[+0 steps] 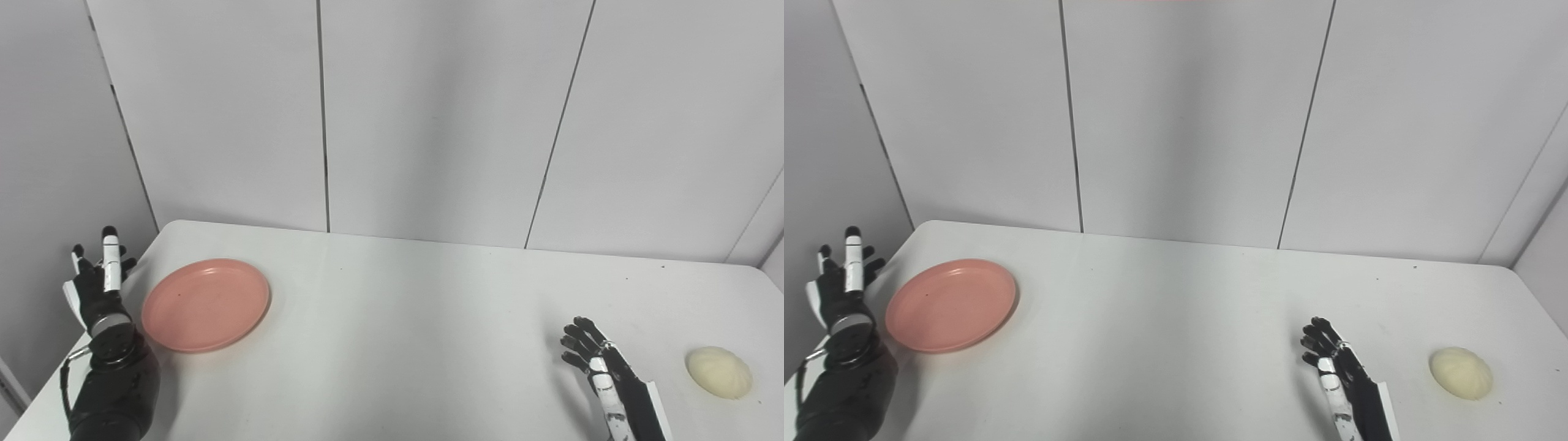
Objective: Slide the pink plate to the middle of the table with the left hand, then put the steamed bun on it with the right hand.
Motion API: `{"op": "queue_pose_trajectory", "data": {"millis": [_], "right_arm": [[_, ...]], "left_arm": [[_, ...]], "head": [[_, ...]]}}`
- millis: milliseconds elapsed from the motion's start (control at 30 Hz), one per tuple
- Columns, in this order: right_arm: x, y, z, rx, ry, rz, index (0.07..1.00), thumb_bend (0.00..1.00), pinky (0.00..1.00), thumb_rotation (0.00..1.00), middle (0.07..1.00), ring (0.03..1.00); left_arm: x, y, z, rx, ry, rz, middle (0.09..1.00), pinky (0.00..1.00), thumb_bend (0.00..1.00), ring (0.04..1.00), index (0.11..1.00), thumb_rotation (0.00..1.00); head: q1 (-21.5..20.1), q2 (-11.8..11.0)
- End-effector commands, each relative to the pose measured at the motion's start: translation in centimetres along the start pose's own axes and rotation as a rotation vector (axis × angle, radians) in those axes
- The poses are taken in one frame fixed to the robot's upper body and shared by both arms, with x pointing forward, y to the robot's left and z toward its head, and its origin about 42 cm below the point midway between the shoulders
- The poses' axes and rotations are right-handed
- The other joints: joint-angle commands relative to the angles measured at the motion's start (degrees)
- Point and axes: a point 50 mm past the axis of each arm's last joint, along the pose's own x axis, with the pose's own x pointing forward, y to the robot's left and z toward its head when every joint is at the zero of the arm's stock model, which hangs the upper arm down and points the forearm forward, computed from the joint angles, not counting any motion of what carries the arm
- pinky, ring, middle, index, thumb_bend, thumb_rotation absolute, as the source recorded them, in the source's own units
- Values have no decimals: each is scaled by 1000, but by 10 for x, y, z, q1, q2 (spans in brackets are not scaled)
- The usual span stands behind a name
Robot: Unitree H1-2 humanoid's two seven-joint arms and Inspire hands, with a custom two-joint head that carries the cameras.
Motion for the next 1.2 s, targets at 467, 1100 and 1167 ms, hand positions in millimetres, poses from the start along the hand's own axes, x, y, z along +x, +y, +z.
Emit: {"op": "queue_pose_trajectory", "data": {"millis": [467,1100,1167], "right_arm": [[-16,-2,-24,5,88,-28,816,334,784,815,816,810],[-18,0,-18,-25,84,-16,824,349,763,827,806,794],[-18,1,-18,-24,86,-19,815,358,750,826,803,789]], "left_arm": [[-8,-18,-3,80,67,-138,752,734,695,689,1000,808],[-21,-32,2,162,62,-239,731,741,710,669,973,796],[-22,-34,2,186,63,-253,718,708,706,657,965,791]], "head": [[1,-13],[-4,0],[-3,0]]}}
